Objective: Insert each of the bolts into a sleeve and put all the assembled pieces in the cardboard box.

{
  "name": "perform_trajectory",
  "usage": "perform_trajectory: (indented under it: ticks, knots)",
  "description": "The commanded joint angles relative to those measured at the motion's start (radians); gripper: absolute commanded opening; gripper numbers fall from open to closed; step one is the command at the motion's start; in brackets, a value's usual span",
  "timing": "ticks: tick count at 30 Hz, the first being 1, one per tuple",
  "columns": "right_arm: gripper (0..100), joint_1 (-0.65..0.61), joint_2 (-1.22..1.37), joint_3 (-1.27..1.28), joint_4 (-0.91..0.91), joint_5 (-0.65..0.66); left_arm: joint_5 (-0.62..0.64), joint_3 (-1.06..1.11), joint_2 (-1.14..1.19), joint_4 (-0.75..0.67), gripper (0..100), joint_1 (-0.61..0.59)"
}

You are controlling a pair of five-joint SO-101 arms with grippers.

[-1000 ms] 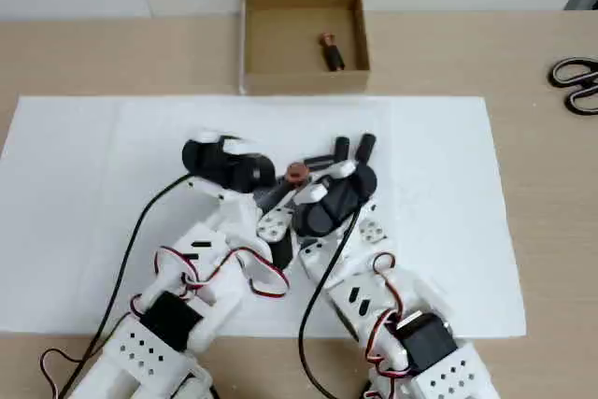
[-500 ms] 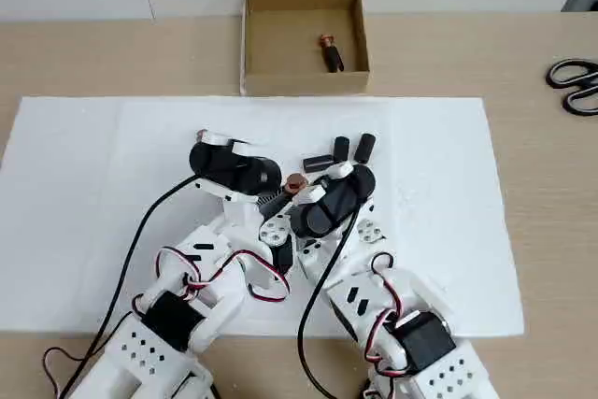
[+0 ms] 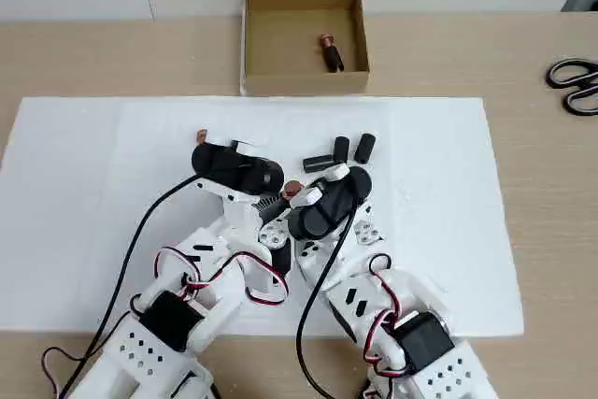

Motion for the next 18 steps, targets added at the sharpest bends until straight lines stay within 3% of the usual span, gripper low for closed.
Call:
perform_trajectory:
  ticks: [1, 5, 10, 18]
  knots:
    - [0.4, 0.008, -0.016, -0.025, -0.027, -0.009, -0.02, -0.004, 0.003, 0.044, 13, -0.009]
    - [0.4, 0.008, -0.016, -0.025, -0.027, -0.009, -0.015, -0.008, 0.003, 0.044, 24, -0.012]
    - [0.4, 0.008, -0.016, -0.025, -0.025, -0.009, -0.015, -0.068, 0.003, 0.074, 24, -0.015]
    - [0.4, 0.012, -0.016, -0.025, -0.025, -0.008, 0.011, -0.223, 0.003, 0.276, 25, -0.044]
